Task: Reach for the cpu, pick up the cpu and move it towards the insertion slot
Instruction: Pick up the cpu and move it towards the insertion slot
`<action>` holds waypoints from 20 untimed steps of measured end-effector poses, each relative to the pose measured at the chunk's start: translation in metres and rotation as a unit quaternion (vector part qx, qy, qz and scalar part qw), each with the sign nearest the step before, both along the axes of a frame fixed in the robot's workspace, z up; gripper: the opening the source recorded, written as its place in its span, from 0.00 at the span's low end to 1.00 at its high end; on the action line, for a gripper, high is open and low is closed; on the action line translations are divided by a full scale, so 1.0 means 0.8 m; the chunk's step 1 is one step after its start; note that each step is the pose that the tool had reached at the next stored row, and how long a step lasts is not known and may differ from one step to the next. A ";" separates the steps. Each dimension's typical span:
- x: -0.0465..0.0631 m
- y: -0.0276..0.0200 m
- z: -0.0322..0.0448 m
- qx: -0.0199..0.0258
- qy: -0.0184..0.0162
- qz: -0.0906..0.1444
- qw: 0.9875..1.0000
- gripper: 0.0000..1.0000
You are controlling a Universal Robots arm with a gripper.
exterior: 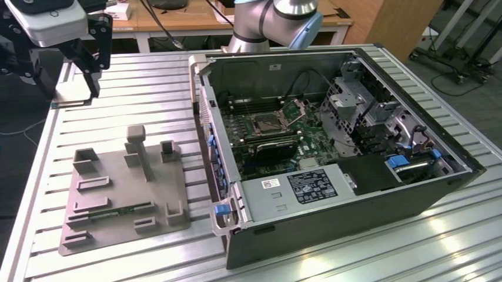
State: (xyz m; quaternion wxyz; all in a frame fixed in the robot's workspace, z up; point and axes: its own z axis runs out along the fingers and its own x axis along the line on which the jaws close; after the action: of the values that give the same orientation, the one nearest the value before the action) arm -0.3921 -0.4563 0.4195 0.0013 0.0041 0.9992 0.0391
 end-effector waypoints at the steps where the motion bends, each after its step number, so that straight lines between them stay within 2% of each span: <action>1: 0.001 0.0000 -0.0001 0.000 0.000 0.000 1.000 0.54; 20: 0.013 0.0000 -0.0009 0.000 0.000 0.000 1.000 0.54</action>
State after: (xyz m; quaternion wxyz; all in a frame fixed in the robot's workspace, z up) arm -0.3817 -0.4563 0.4188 0.0013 0.0041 0.9992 0.0391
